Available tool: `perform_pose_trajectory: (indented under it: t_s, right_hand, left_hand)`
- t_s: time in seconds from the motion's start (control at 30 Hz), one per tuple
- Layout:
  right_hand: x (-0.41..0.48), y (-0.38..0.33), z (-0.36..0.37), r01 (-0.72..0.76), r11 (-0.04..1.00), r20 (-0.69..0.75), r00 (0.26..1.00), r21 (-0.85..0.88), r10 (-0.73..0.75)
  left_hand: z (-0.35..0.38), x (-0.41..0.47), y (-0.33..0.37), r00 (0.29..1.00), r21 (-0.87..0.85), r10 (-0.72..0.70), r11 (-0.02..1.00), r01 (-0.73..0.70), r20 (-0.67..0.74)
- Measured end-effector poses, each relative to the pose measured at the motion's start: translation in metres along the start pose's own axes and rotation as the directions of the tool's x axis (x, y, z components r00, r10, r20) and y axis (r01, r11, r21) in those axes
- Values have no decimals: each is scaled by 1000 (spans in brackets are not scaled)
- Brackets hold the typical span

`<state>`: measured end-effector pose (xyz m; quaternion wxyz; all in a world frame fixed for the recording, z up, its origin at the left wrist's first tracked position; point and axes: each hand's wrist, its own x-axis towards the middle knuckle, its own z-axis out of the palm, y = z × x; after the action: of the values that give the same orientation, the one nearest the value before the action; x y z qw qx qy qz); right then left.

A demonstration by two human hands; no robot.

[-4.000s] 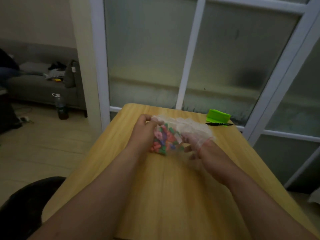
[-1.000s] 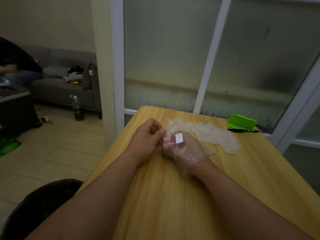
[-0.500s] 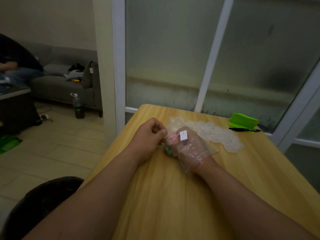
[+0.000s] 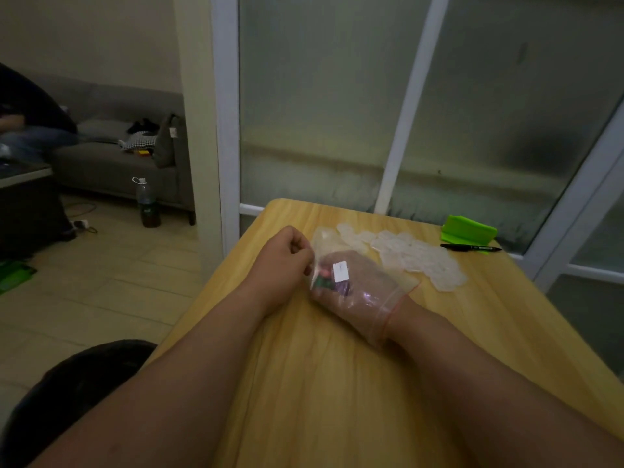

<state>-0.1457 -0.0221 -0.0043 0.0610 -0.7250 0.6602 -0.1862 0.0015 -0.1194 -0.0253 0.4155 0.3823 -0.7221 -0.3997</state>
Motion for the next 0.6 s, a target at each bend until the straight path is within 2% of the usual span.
perform_pose_trajectory:
  t_s: [0.1, 0.17, 0.23, 0.33, 0.47, 0.6]
  right_hand:
    - [-1, 7, 5, -24, 1000, -129, 991, -1, 24]
    - [-3, 11, 9, -73, 997, -198, 977, 32, 78]
    - [-5, 15, 9, -70, 997, -246, 967, 18, 72]
    - [-8, 15, 9, -22, 999, -201, 980, -28, 16]
    - [-6, 9, 6, 39, 999, -194, 980, -37, -46]
    - [-4, 10, 7, 130, 986, -137, 980, -103, -144]
  left_hand:
    - [2, 0, 0, 1000, 42, 9, 999, -9, 3]
    - [4, -1, -1, 999, 63, 13, 998, -12, -29]
    - [4, 0, -1, 997, 77, 8, 997, -2, -78]
    - [5, 0, 0, 996, 83, -5, 997, 13, -94]
    - [9, -1, 2, 998, 35, -59, 998, 59, 8]
    - [11, 3, -3, 1000, 165, 28, 986, -28, 3]
